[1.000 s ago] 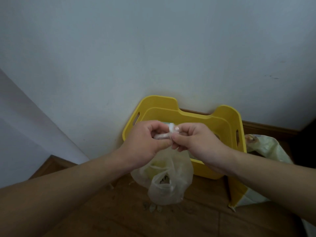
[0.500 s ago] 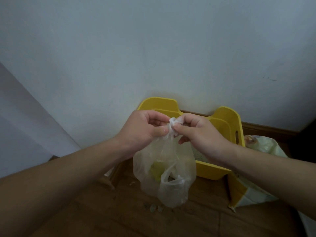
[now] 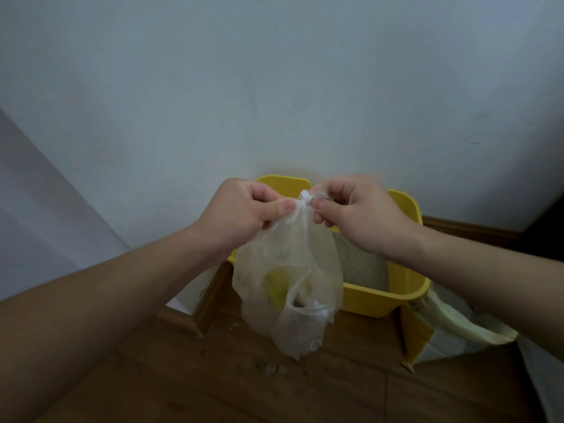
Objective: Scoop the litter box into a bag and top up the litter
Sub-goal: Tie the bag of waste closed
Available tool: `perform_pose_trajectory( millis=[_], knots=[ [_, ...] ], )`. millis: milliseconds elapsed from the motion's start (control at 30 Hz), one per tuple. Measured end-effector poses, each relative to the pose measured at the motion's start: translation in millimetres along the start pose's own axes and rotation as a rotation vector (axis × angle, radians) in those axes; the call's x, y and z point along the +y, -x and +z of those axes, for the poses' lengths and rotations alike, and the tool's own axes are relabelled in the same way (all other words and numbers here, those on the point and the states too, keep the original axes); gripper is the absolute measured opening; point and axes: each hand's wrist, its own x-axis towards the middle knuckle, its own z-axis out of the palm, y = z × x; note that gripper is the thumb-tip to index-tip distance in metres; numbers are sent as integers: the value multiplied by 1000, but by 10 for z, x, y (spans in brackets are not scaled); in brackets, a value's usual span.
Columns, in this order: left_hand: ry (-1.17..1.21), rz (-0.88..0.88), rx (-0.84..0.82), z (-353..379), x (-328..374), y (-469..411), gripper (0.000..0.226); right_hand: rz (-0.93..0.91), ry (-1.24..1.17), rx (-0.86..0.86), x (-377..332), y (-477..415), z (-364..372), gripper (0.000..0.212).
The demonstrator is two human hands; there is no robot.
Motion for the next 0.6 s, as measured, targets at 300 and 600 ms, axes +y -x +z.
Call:
perform_pose_trajectory(
  millis=[300, 600],
  knots=[
    [151, -74, 108, -108, -27, -106, 26, 45, 67, 23, 56, -59, -124, 29],
    [-335, 2, 387, -191, -4, -646, 35, 120, 384, 224, 227, -569, -355, 30]
  ],
)
